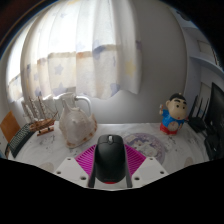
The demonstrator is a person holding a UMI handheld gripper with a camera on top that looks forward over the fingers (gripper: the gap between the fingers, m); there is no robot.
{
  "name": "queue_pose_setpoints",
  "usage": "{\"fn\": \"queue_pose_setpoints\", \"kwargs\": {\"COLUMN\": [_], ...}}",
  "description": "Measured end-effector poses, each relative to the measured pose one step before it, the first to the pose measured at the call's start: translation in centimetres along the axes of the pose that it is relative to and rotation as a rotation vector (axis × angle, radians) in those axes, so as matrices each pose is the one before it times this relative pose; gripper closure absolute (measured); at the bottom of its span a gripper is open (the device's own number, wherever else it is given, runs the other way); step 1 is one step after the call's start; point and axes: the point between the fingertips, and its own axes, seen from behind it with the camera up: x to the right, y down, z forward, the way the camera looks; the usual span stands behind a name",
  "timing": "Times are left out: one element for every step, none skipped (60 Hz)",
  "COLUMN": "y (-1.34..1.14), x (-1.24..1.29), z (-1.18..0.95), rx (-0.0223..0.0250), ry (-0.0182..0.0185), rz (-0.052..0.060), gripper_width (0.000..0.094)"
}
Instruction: Arrange mouse
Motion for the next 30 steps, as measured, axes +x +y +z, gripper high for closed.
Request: {"fn": "queue_pose_setpoints", "kwargs": {"y": [-0.461,-0.419,-0.393,-0.340,0.063,-1.325,0.015,0.095,0.117,0.103,0.387,0.060,0.744,0.496,0.505,0.495,0.574,0.863,1.336,0.681,0.623,0.513,0.413,0.334,0.412,0.549,-0.234,-0.031,0.051,0.027], "x": [0.676,0.686,0.739,0.738,1.237,1.806,0.597,0.529,0.471,0.439,0.599,0.369,1.648,0.343,0.247,0.188,0.089,-0.134,0.737,0.010,-0.050,-0.117,-0.192,-0.220,-0.223,0.297,0.031,0.189,0.255,0.333], "z": [0.331,0.346,0.403,0.461,1.106,0.721,0.426,0.486,0.512,0.549,1.126,0.290,2.309,0.520,0.475,0.484,0.469,0.597,1.901,0.329,0.250,0.222,0.162,0.118,0.072,0.952,0.041,-0.005,-0.075,-0.088], "rx": [0.00597,0.00655,0.00757,0.00624,0.00362,-0.00604,-0.00252,-0.00358,-0.00338,-0.00201,0.00326,-0.00632,-0.01417,-0.01009,-0.00923,-0.00823,-0.01035,-0.00939,-0.02336,-0.02054,-0.01882,-0.01421,-0.01110,-0.00893,-0.00522,-0.00406,0.01164,0.00104,-0.00577,-0.00528], "ry": [0.01031,0.01141,0.01331,0.01484,0.01230,0.01241,0.01027,0.00707,0.00540,0.00430,0.00634,0.00461,0.00497,0.00445,0.00187,-0.00025,-0.00294,0.00026,-0.00894,-0.00603,-0.00755,-0.00999,-0.01146,-0.01188,-0.00199,-0.00564,-0.00435,0.00472,0.00947,0.01469], "rz": [-0.0009,-0.0001,0.0021,0.0012,-0.0008,-0.0026,0.0015,0.0040,0.0064,0.0066,0.0046,0.0022,-0.0016,-0.0024,-0.0003,0.0046,0.0061,0.0024,-0.0011,-0.0004,0.0013,0.0031,0.0032,0.0006,0.0003,-0.0085,-0.0126,-0.0137,-0.0131,-0.0110], "gripper_width": [0.0513,0.0513,0.0512,0.0512,0.0513,0.0512,0.0513,0.0514,0.0513,0.0514,0.0513,0.0513,0.0513,0.0515,0.0513,0.0514,0.0513,0.0513,0.0512,0.0510,0.0508,0.0504,0.0496,0.0484,0.0476,0.0471,0.0455,0.0426,0.0397,0.0355]}}
